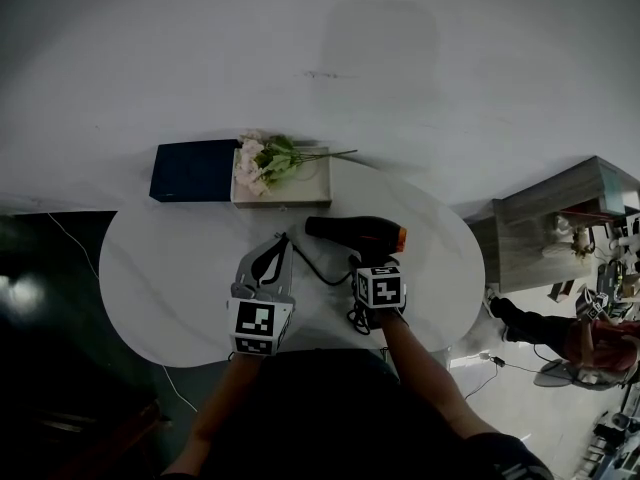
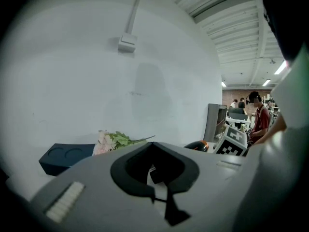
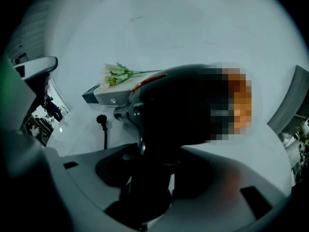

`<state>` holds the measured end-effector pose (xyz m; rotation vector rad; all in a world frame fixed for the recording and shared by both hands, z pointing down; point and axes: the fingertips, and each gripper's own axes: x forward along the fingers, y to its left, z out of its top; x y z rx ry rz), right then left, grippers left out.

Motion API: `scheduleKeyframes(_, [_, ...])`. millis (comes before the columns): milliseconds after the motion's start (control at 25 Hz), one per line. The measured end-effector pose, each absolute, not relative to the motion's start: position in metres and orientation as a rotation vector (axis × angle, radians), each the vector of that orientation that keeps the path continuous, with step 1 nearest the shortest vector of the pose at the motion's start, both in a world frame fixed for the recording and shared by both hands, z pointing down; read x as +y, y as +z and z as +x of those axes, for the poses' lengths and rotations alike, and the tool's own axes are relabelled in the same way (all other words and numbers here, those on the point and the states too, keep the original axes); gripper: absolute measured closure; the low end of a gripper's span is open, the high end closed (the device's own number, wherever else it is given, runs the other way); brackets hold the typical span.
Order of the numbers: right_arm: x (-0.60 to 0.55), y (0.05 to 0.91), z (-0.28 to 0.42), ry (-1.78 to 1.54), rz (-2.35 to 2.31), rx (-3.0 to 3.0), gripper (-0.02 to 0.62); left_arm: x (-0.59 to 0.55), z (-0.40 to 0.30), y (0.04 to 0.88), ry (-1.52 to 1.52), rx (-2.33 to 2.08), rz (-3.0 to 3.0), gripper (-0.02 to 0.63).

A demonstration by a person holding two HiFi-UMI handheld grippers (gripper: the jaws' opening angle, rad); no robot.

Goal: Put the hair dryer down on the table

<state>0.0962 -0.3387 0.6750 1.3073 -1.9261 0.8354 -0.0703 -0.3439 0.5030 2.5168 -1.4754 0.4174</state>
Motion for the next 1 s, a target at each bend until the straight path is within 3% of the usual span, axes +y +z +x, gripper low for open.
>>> scheduleKeyframes(600, [-0.338, 0.696, 0.112, 0.952, 1.351, -1.779, 0.364, -0.348, -0.052, 0.508, 0.438, -1.419, 2.547, 0.6])
scheduleKeyframes(840, [-0.336, 0.69, 0.11, 0.947, 1.337, -1.746, 0.291, -0.347, -0.05, 0.506, 0.467, -1.405, 2.559, 0.6])
scheduleKeyframes(1000, [-0.332, 0.673, 0.113, 0.924, 1.391, -1.747, 0.276, -0.346, -0.047, 0.501, 0.471, -1.392, 2.583, 0.6])
